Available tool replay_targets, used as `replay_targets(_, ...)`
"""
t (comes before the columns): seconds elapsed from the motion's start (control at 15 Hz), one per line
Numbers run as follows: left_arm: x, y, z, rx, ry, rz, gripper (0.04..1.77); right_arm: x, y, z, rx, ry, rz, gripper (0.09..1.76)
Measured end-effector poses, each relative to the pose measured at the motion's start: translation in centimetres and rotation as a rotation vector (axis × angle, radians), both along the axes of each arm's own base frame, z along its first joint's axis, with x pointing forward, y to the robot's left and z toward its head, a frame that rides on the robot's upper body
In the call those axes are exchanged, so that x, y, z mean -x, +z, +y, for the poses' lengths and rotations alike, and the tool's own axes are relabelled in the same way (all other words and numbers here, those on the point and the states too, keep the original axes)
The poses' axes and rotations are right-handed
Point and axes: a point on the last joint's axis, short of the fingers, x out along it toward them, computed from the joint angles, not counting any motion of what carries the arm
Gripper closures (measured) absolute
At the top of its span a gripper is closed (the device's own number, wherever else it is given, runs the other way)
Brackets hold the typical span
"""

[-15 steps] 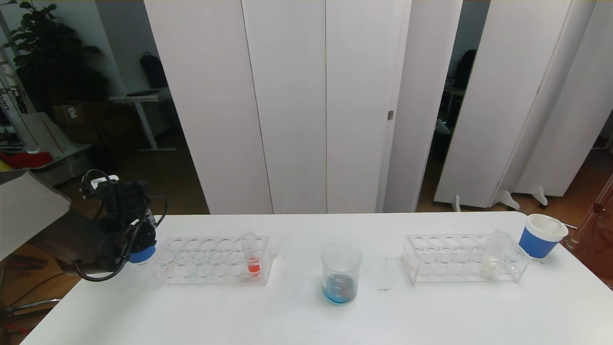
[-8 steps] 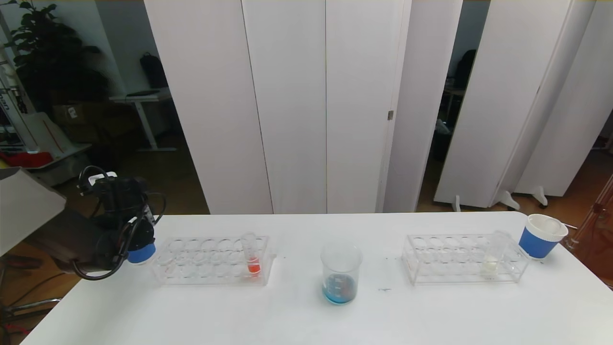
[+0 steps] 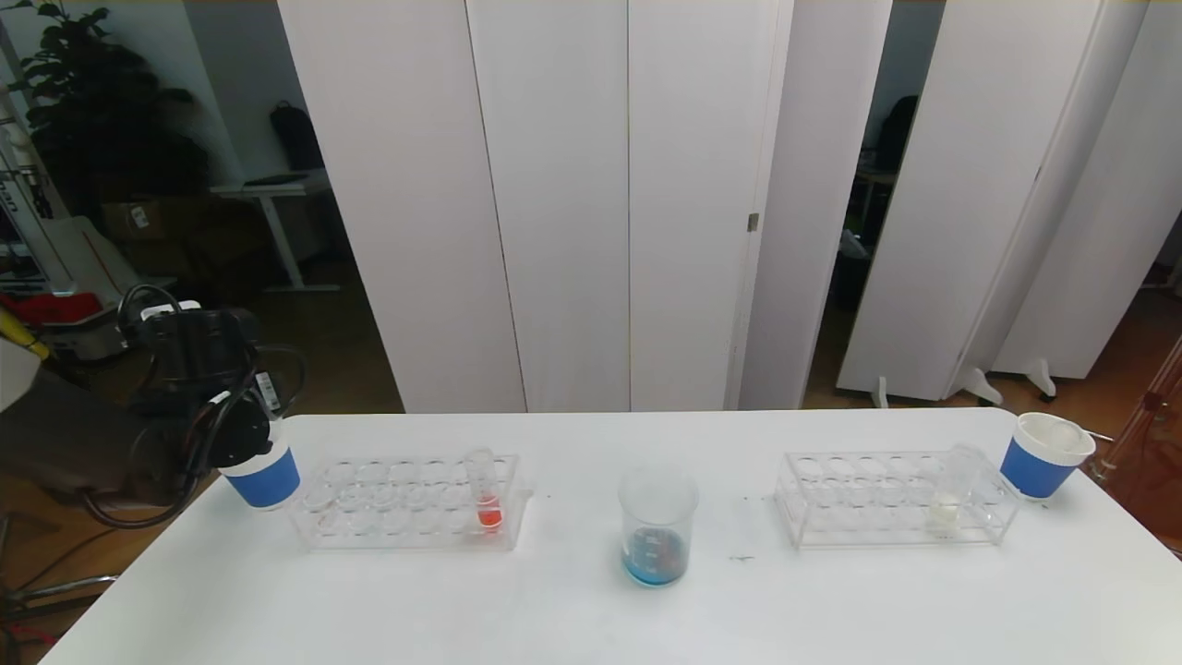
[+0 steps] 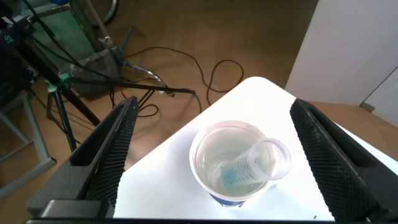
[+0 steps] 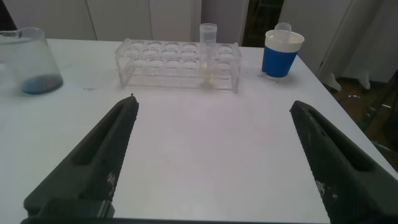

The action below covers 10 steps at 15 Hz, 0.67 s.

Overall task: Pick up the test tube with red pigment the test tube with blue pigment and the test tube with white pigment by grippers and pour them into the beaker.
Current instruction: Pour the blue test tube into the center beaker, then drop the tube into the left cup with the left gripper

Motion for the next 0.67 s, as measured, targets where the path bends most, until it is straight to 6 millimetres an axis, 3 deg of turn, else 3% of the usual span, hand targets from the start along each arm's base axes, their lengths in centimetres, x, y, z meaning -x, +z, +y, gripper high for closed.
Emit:
replay_targets(0.33,3.8,4.9,-1.6,0.019,-0.091,-0.005,0.07,0.0,0.0,0.0,0.000,0.000,0.000,0.10)
replay_targets(0.67,10.1,10.0,-3.8,0.030,-0.169,0.020,0.07,0.0,0.0,0.0,0.000,0.000,0.000,0.10)
